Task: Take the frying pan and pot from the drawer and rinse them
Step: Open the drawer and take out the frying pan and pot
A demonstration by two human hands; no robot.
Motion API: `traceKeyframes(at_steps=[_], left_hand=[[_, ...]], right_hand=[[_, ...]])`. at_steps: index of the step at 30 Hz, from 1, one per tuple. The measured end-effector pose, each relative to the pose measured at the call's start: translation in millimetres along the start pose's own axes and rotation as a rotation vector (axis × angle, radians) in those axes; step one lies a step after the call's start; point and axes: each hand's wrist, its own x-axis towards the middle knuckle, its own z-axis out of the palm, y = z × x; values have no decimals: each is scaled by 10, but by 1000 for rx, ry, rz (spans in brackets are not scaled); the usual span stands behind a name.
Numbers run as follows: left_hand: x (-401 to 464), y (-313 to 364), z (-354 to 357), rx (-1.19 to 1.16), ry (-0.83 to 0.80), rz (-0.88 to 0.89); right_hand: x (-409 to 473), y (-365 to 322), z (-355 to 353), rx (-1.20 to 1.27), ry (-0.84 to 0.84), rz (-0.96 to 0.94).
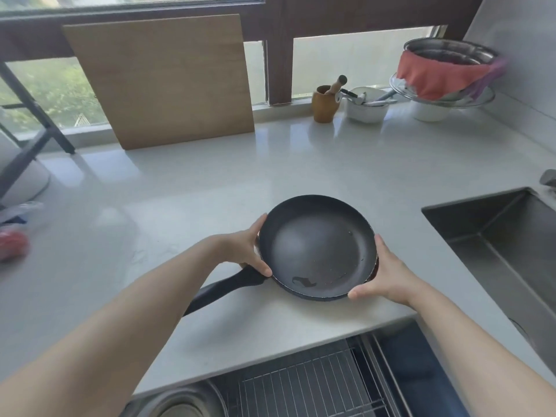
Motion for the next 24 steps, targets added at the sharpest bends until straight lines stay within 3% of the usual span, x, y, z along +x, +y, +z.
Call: traceKeyframes(at_steps=[6,9,12,16,19,24], left_hand=[[2,65,-13,106,40,-31],[-96,-8,70,226,212,-15],[-365,-133,261,234,375,113],[-1061,-428,660,234,590,245],[-1662,-825,1081,208,658,242],[-2451,-1635,1808,230,623,55]], right_hand=[[-39,-4,21,-13,16,1],[-178,2,90,-45,105,9],[-427,7,187,-118,251,18],[-989,-17,406,-149,360,-112],[-1434,12,668,-178,253,-160],[-1837,112,1248,-261,47,-218]])
